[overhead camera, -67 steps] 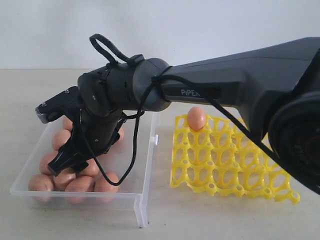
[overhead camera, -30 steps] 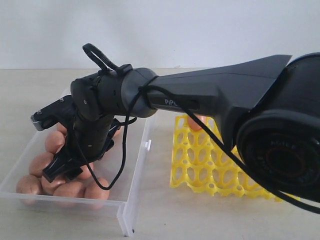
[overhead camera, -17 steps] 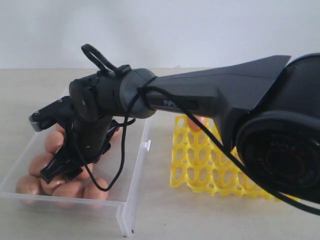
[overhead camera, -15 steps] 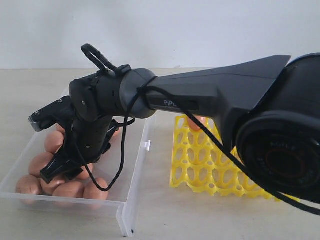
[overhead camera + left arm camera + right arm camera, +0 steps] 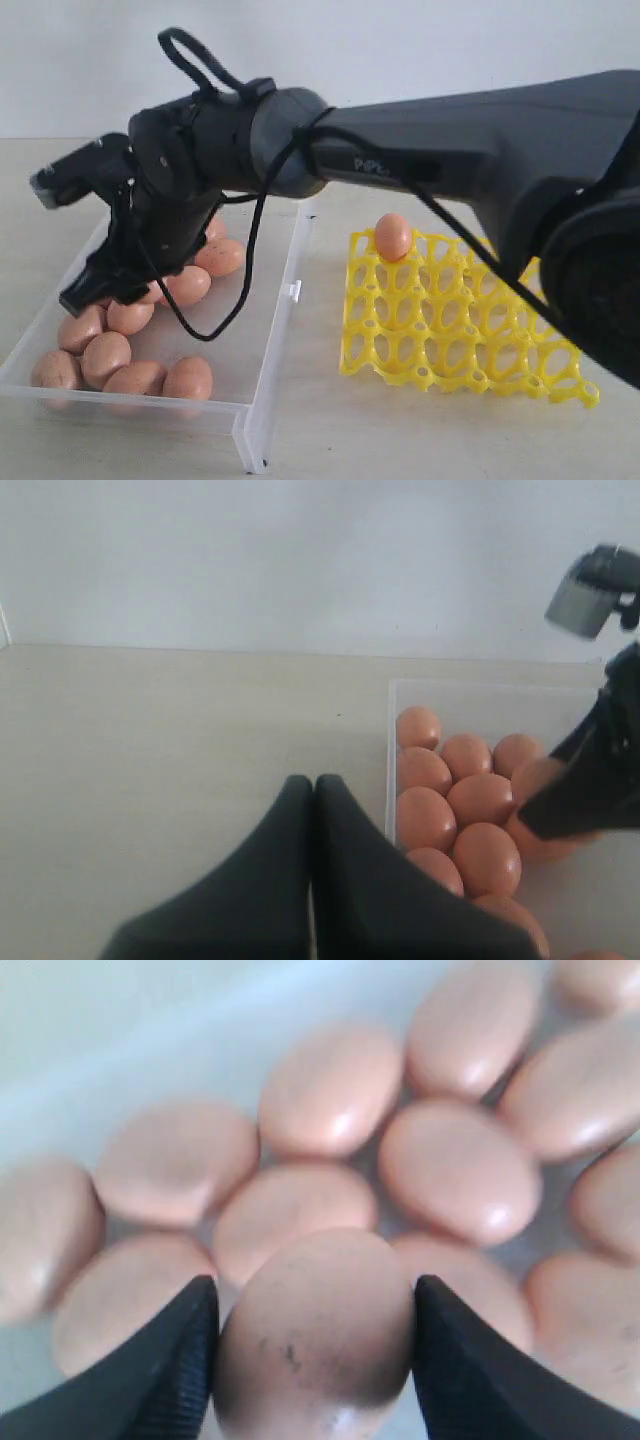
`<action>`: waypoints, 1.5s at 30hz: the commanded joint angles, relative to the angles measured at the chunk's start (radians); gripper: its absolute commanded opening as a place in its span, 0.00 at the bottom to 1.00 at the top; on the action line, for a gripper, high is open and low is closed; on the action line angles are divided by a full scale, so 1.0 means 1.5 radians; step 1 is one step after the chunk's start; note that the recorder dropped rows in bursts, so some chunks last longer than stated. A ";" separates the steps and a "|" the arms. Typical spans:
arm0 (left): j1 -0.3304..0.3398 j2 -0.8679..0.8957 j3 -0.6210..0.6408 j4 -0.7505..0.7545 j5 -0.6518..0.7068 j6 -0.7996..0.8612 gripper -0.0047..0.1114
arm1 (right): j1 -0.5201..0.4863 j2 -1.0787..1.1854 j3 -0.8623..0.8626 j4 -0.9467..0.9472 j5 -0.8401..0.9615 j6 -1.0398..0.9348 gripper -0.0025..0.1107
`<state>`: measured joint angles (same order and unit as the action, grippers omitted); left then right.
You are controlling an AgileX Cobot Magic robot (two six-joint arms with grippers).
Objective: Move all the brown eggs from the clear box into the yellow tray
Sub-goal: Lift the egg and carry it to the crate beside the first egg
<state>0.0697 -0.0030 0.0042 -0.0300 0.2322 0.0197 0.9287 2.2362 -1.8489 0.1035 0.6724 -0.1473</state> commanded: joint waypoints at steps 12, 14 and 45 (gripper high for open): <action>0.001 0.002 -0.003 -0.004 0.000 0.000 0.00 | -0.085 -0.282 0.349 -0.203 -0.243 0.253 0.02; 0.001 0.002 -0.003 -0.004 0.000 0.000 0.00 | -0.116 -0.326 0.392 -0.247 -0.244 0.287 0.02; 0.001 0.002 -0.003 -0.004 0.000 0.000 0.00 | -0.348 -0.376 0.642 -0.289 -0.456 0.306 0.02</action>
<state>0.0697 -0.0030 0.0042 -0.0300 0.2322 0.0197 0.4202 1.6488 -0.8865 -0.3244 0.0225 0.3435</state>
